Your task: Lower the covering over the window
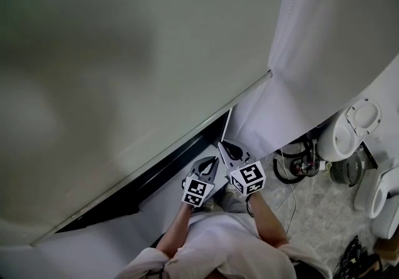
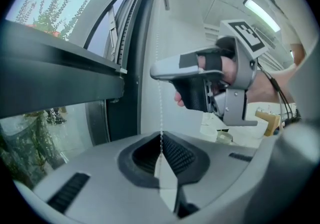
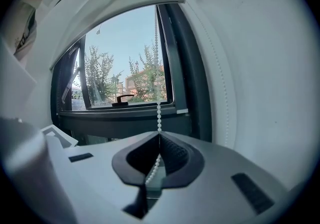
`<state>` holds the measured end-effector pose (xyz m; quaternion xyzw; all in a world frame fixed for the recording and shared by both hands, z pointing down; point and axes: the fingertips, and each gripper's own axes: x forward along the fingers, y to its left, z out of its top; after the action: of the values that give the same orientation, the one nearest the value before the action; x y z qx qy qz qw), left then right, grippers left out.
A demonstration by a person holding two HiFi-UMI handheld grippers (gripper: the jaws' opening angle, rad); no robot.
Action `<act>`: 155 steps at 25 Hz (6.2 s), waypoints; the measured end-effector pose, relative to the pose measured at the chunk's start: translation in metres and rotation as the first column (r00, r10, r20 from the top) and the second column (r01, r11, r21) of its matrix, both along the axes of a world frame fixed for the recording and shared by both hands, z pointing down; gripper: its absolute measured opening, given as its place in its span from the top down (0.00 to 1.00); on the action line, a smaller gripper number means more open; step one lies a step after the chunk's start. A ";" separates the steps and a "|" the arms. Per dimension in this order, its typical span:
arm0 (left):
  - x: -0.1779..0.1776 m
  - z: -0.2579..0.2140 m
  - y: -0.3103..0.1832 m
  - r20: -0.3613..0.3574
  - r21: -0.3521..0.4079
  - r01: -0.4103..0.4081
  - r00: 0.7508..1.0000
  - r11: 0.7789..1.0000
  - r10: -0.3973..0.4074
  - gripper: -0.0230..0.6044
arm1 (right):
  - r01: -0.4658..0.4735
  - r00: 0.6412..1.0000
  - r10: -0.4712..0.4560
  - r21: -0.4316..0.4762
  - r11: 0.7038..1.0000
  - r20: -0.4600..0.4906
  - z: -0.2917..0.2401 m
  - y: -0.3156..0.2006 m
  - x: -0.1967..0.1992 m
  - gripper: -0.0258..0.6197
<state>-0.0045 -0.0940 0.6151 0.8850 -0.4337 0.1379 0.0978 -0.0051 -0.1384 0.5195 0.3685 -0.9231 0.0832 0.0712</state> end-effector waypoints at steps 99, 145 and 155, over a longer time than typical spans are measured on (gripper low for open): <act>-0.005 -0.068 -0.051 -0.055 0.168 0.270 0.963 0.948 -0.265 0.93 | 0.227 0.961 -0.259 0.260 0.939 0.098 -0.125 -0.013 -0.021 0.95; 0.011 0.081 -0.014 -0.005 -0.119 0.219 0.975 0.968 -0.221 0.93 | 0.188 0.975 -0.185 0.015 0.982 -0.121 0.048 -0.027 -0.017 0.94; -0.004 0.045 -0.003 -0.018 -0.049 0.260 0.965 0.964 -0.261 0.92 | 0.188 0.969 -0.177 0.051 0.981 -0.173 0.036 -0.005 -0.012 0.82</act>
<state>-0.0084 -0.0969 0.6603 0.8195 -0.5417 0.1232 0.1410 -0.0173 -0.1438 0.5559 0.2899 -0.9461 0.0140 0.1436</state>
